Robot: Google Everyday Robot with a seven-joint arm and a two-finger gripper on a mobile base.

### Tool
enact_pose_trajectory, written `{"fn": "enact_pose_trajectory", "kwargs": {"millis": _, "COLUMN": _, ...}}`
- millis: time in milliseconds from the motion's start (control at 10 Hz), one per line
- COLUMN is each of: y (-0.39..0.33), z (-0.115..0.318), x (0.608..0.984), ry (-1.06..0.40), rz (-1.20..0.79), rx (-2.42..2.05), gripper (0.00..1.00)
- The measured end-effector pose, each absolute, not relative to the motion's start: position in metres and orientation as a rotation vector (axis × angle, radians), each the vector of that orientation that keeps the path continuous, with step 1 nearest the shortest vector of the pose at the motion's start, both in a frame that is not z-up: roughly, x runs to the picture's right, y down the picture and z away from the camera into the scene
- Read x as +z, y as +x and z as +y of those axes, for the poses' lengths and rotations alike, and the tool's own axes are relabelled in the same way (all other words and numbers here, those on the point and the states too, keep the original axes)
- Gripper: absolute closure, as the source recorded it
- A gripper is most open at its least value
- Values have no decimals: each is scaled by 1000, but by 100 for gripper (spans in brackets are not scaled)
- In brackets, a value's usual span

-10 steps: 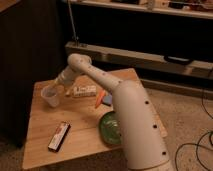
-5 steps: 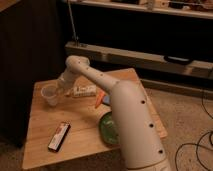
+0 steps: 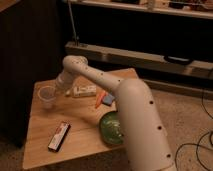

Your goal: Place the ceramic cup in the ceramic bowl

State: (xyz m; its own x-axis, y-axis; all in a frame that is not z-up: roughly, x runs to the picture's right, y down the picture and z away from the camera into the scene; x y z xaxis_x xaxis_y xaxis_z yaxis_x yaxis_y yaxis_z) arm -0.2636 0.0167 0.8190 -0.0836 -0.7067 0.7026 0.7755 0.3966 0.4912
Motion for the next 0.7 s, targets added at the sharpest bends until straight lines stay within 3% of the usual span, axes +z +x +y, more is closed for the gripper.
{"fn": "enact_pose_trajectory", "kwargs": {"millis": 700, "y": -83, "z": 45, "x": 766, "ry": -37, "rz": -1064, "rx": -994, "gripper": 100}}
